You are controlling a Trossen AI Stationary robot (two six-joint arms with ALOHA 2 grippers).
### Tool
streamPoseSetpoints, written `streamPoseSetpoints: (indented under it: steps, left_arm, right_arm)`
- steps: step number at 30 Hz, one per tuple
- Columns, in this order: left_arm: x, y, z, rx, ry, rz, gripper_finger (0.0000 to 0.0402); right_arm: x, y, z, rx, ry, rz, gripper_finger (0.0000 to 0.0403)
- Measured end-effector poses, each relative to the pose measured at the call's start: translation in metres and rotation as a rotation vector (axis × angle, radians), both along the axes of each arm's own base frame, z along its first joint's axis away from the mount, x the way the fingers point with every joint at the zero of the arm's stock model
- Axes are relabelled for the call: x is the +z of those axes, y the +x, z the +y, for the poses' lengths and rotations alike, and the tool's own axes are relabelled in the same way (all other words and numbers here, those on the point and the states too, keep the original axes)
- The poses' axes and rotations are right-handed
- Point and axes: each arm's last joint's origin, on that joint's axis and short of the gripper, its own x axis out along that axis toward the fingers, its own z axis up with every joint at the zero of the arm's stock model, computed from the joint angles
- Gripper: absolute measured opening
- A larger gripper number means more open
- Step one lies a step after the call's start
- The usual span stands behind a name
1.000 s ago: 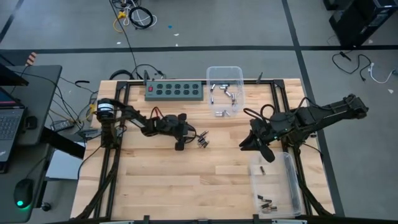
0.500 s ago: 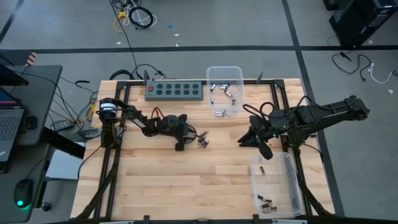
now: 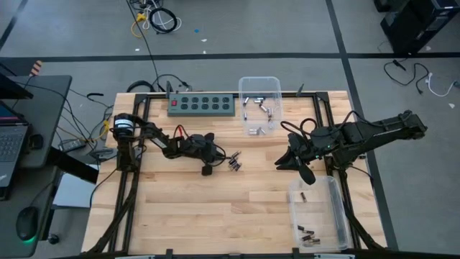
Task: Sort batteries
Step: Put the black battery into the bottom transparent bin
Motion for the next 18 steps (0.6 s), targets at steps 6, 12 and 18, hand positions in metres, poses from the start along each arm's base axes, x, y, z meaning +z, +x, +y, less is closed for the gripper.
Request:
streamPoseSetpoints:
  steps: [6,12,18]
  left_arm:
    - [0.002,0.0,-0.002,0.026,-0.029,-0.012,0.0013]
    - [0.02,-0.008,-0.014,0.002,-0.008,-0.032,0.0013]
    - [0.058,-0.025,-0.017,0.004,0.055,-0.244,0.0013]
  right_arm:
    - [0.0,0.0,0.0,0.004,-0.045,-0.015,0.0074]
    - [0.0,0.003,-0.002,-0.021,-0.142,-0.041,0.0074]
    - [0.0,0.021,-0.001,-0.028,-0.308,-0.138,0.0074]
